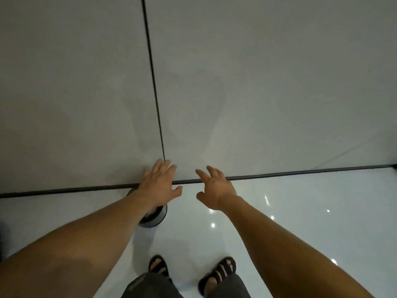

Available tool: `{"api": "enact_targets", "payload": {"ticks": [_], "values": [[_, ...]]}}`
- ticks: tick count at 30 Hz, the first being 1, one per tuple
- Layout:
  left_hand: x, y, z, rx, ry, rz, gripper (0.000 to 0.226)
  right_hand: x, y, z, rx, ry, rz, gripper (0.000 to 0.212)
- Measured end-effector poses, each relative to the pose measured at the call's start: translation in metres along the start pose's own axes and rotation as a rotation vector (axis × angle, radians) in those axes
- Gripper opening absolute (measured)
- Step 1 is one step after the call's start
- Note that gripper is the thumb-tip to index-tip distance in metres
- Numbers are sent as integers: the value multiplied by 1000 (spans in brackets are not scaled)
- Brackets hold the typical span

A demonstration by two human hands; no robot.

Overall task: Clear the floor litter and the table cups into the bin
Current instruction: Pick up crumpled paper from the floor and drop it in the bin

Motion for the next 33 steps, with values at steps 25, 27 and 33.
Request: {"api": "enact_targets", "payload": {"ticks": [25,27,33], "values": [[785,-35,-60,-104,-1108,-318,74,670,-33,397,242,-1048,-609,76],[822,-51,-72,-144,-1156,-326,74,704,-43,408,228,-1110,-632,76],[939,-84,-134,-216,-1236,-312,76,804,-43,412,217,-1250,-661,75]]}}
Point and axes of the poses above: each hand's wrist, its own z-axis away from the middle knuckle, its own y-axis out of the back of the hand, x = y × z, the point moved 8 cm from there along -z, towards the middle knuckle, and after that the axes turned 14 degrees about -y, right-handed, at the moved point
